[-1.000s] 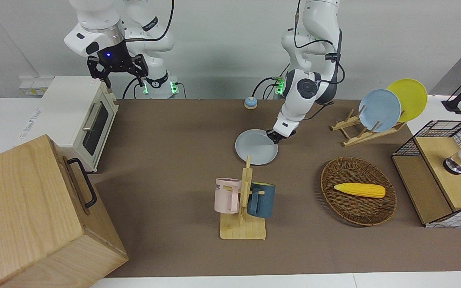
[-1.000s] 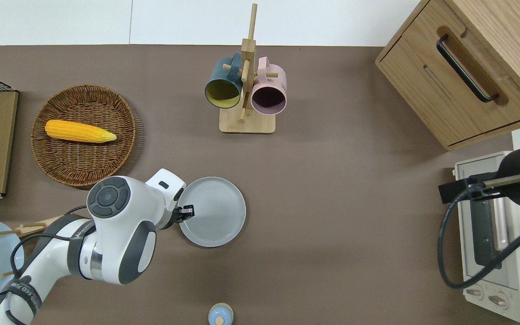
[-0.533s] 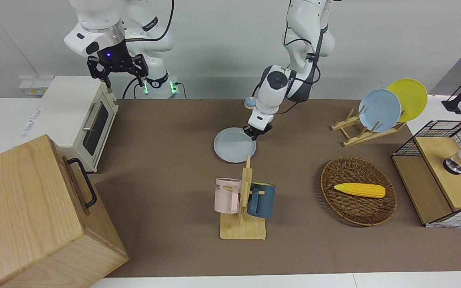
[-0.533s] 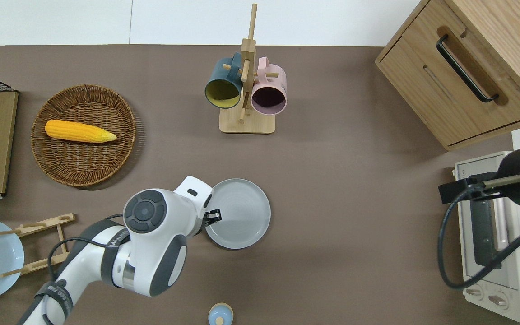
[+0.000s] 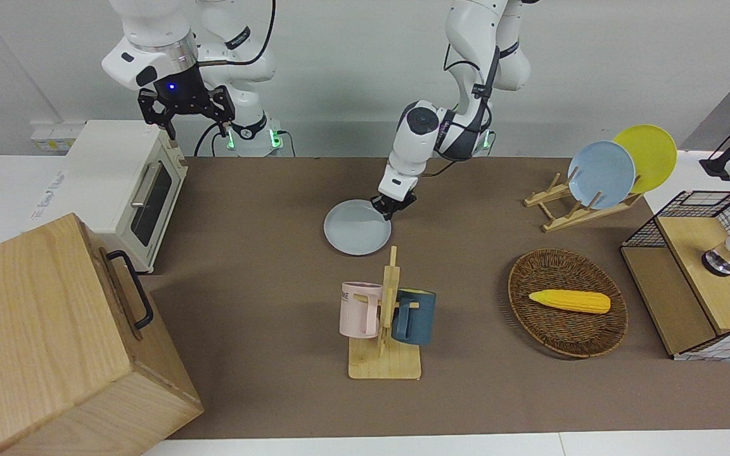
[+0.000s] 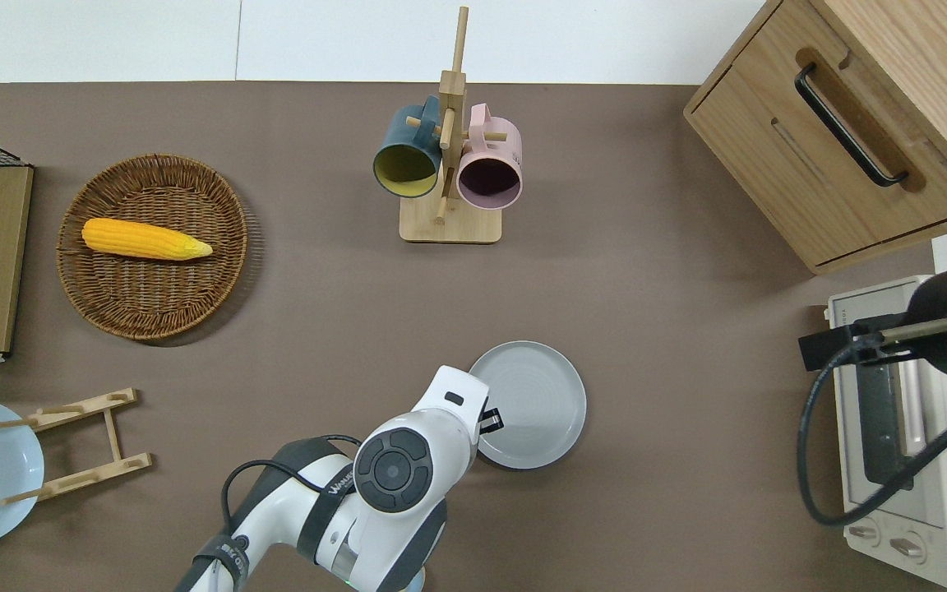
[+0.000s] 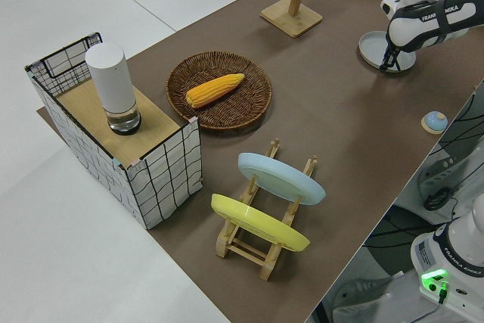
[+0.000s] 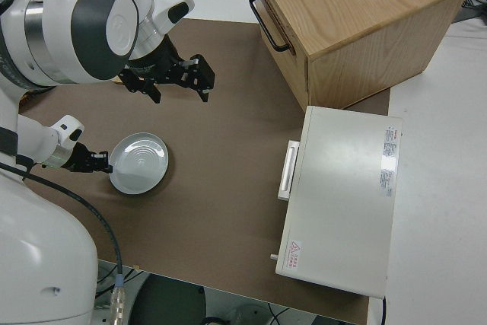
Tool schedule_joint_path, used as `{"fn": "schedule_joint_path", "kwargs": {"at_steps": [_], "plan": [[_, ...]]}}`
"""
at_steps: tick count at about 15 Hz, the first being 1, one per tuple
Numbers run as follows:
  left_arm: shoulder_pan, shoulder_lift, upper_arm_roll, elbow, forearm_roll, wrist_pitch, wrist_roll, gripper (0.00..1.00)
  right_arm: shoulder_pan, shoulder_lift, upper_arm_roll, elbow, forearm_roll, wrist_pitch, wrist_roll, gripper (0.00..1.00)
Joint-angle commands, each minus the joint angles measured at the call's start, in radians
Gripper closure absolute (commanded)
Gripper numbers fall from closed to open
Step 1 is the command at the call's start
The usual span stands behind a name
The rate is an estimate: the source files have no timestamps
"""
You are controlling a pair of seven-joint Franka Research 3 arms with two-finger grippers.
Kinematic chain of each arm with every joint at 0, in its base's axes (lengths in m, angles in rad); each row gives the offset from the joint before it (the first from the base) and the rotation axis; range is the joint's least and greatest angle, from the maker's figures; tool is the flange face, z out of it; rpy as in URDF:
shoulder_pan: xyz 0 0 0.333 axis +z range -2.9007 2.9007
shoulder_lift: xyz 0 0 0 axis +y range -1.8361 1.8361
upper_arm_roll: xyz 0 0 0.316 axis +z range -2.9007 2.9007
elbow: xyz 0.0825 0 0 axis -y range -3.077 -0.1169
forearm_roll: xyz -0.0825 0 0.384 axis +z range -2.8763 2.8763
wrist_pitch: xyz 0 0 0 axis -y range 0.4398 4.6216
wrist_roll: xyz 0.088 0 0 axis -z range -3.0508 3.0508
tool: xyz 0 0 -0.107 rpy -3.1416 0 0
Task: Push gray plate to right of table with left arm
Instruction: 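Push the gray plate with the left gripper away from the basket across the table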
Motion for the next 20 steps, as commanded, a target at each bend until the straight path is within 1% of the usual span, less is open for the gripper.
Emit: {"fn": "schedule_joint_path", "kwargs": {"at_steps": [1, 5, 7, 10, 11, 12, 13, 14, 15, 16, 18, 20], "plan": [[-0.037, 0.097, -0.017, 0.019, -0.014, 0.094, -0.066, 1.00, -0.008, -0.010, 0.005, -0.004, 0.001, -0.012, -0.008, 0.005], [-0.054, 0.105, -0.025, 0.042, -0.014, 0.096, -0.083, 1.00, -0.008, -0.010, 0.005, -0.004, -0.001, -0.012, -0.008, 0.005], [-0.069, 0.135, -0.028, 0.081, -0.012, 0.096, -0.118, 1.00, -0.008, -0.010, 0.005, -0.004, -0.001, -0.012, -0.008, 0.005], [-0.074, 0.149, -0.028, 0.098, -0.007, 0.096, -0.130, 1.00, -0.008, -0.010, 0.005, -0.004, -0.001, -0.012, -0.008, 0.005], [-0.074, 0.149, -0.028, 0.098, -0.003, 0.096, -0.127, 0.88, -0.008, -0.010, 0.005, -0.004, 0.001, -0.012, -0.008, 0.005], [-0.074, 0.149, -0.028, 0.098, 0.000, 0.096, -0.123, 0.63, -0.008, -0.010, 0.005, -0.004, 0.001, -0.012, -0.008, 0.005], [-0.074, 0.149, -0.026, 0.097, 0.003, 0.092, -0.121, 0.41, -0.008, -0.010, 0.005, -0.004, 0.001, -0.012, -0.008, 0.005], [-0.072, 0.149, -0.026, 0.097, 0.014, 0.091, -0.121, 0.29, -0.008, -0.010, 0.005, -0.004, -0.001, -0.012, -0.008, 0.005], [-0.068, 0.149, -0.023, 0.097, 0.035, 0.086, -0.120, 0.11, -0.008, -0.010, 0.005, -0.004, -0.001, -0.012, -0.008, 0.005], [-0.061, 0.148, -0.019, 0.098, 0.060, 0.080, -0.117, 0.03, -0.008, -0.010, 0.005, -0.004, 0.001, -0.012, -0.008, 0.005], [-0.043, 0.125, -0.012, 0.097, 0.074, 0.041, -0.107, 0.01, -0.008, -0.010, 0.005, -0.004, 0.001, -0.012, -0.008, 0.005], [0.003, 0.068, -0.012, 0.098, 0.082, -0.047, -0.022, 0.01, -0.008, -0.010, 0.005, -0.004, -0.001, -0.012, -0.008, 0.005]]}}
